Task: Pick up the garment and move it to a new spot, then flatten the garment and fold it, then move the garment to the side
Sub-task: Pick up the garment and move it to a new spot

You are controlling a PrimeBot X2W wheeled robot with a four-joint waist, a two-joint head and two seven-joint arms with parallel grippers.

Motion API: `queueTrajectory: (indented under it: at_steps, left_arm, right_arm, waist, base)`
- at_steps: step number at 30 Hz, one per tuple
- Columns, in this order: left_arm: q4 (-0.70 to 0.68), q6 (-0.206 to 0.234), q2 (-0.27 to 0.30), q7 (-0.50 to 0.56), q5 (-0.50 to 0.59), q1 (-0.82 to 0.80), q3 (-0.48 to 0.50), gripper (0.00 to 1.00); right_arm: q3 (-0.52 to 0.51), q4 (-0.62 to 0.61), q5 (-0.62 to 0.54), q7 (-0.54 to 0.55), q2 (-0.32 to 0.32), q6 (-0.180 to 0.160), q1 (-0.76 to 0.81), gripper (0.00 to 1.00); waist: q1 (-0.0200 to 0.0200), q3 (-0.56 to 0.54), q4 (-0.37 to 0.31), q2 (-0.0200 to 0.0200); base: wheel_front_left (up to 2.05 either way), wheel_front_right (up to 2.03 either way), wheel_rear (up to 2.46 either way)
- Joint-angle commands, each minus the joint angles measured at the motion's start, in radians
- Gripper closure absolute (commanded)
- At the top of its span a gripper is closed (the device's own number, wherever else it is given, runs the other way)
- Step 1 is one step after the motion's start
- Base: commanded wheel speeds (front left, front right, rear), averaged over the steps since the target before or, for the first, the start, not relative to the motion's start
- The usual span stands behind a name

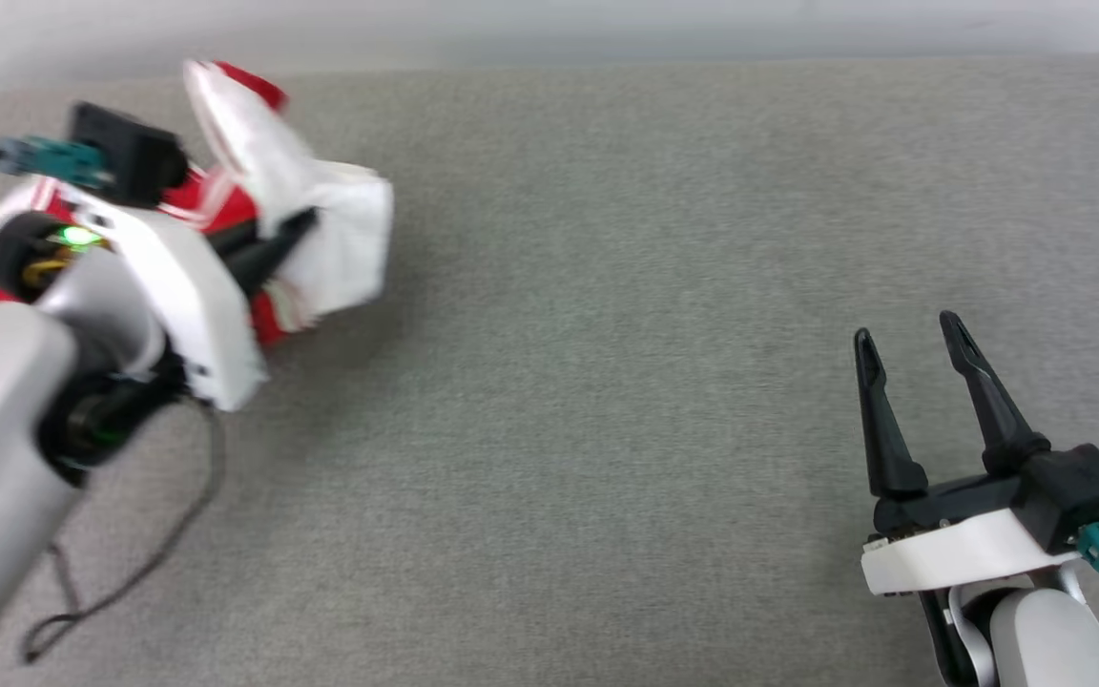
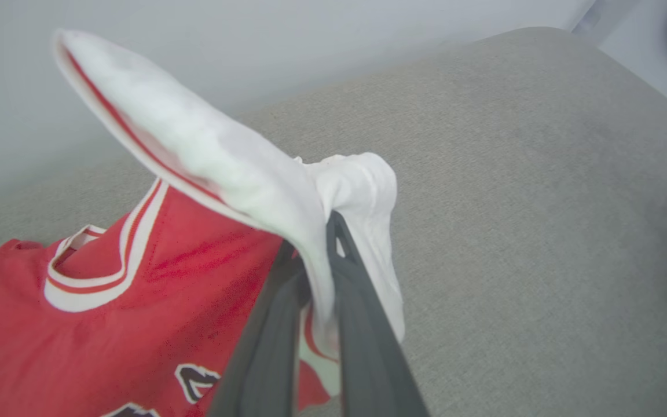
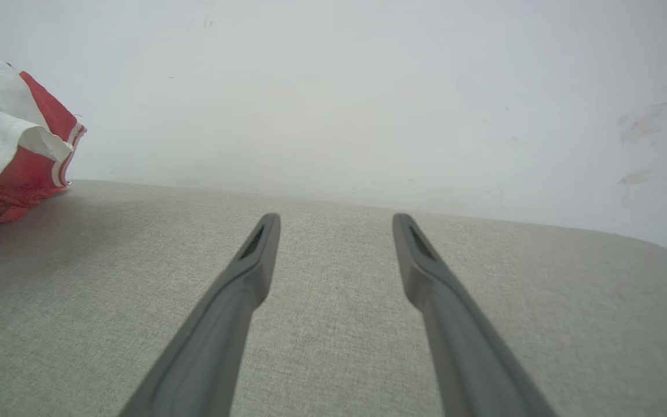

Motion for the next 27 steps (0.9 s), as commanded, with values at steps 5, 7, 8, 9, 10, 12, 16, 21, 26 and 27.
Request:
queueTrajectory:
  at_steps: [5, 7, 8, 9, 10, 12, 16, 21, 26, 27]
  left_arm:
    - [-0.066, 0.052, -0.129, -0.046, 0.026, 0.025, -0.038, 1.00]
    - [-0.076, 0.067, -0.183, -0.052, 0.048, 0.020, -0.063, 1.00]
    - [-0.078, 0.075, -0.215, -0.055, 0.060, 0.015, -0.079, 1.00]
    - [-0.074, 0.080, -0.246, -0.058, 0.069, 0.009, -0.092, 1.00]
    - [-0.067, 0.086, -0.280, -0.060, 0.077, 0.003, -0.106, 1.00]
    - [-0.047, 0.096, -0.345, -0.069, 0.099, -0.013, -0.132, 1.00]
    - [0.018, 0.118, -0.481, -0.092, 0.132, -0.033, -0.177, 1.00]
    - [0.142, 0.127, -0.619, -0.137, 0.174, -0.050, -0.227, 1.00]
    - [0.278, 0.100, -0.689, -0.187, 0.232, -0.047, -0.294, 0.00]
    - [0.297, 0.093, -0.697, -0.201, 0.235, -0.041, -0.300, 0.00]
  right_arm:
    - [-0.013, 0.001, 0.024, -0.002, -0.003, -0.001, 0.023, 0.00]
    - [-0.008, -0.004, 0.029, -0.002, -0.003, -0.001, 0.020, 0.00]
    - [-0.009, -0.005, 0.033, -0.002, -0.003, -0.001, 0.020, 0.00]
    - [-0.010, -0.006, 0.035, -0.002, -0.003, -0.001, 0.020, 0.00]
    - [-0.011, -0.008, 0.040, -0.002, -0.003, -0.001, 0.020, 0.00]
    - [-0.012, -0.010, 0.046, -0.002, -0.003, -0.001, 0.015, 0.00]
    - [-0.017, -0.017, 0.061, -0.002, -0.003, -0.001, 0.004, 0.00]
    - [-0.039, -0.011, 0.074, -0.002, -0.003, -0.001, -0.002, 0.00]
    - [-0.048, -0.007, 0.079, -0.002, -0.003, -0.001, -0.010, 0.00]
    - [-0.050, -0.007, 0.079, -0.002, -0.003, -0.001, -0.011, 0.00]
  waist:
    - [0.0001, -0.042, -0.071, 0.0000]
    - [0.0001, -0.040, -0.093, 0.0000]
    - [0.0001, -0.038, -0.103, 0.0000]
    - [0.0001, -0.037, -0.114, 0.0000]
    - [0.0001, -0.035, -0.124, 0.0000]
    - [0.0001, -0.030, -0.147, 0.0000]
    - [0.0001, -0.020, -0.196, 0.0000]
    - [0.0001, -0.008, -0.244, 0.0000]
    - [0.0001, -0.003, -0.257, 0.0000]
    - [0.0001, -0.003, -0.255, 0.0000]
  base:
    - [0.00, 0.00, 0.00]
    - [0.00, 0.00, 0.00]
    - [0.00, 0.00, 0.00]
    - [0.00, 0.00, 0.00]
    - [0.00, 0.00, 0.00]
    - [0.00, 0.00, 0.00]
    - [0.00, 0.00, 0.00]
    - [0.00, 0.00, 0.00]
    - [0.00, 0.00, 0.00]
    - [0.00, 0.00, 0.00]
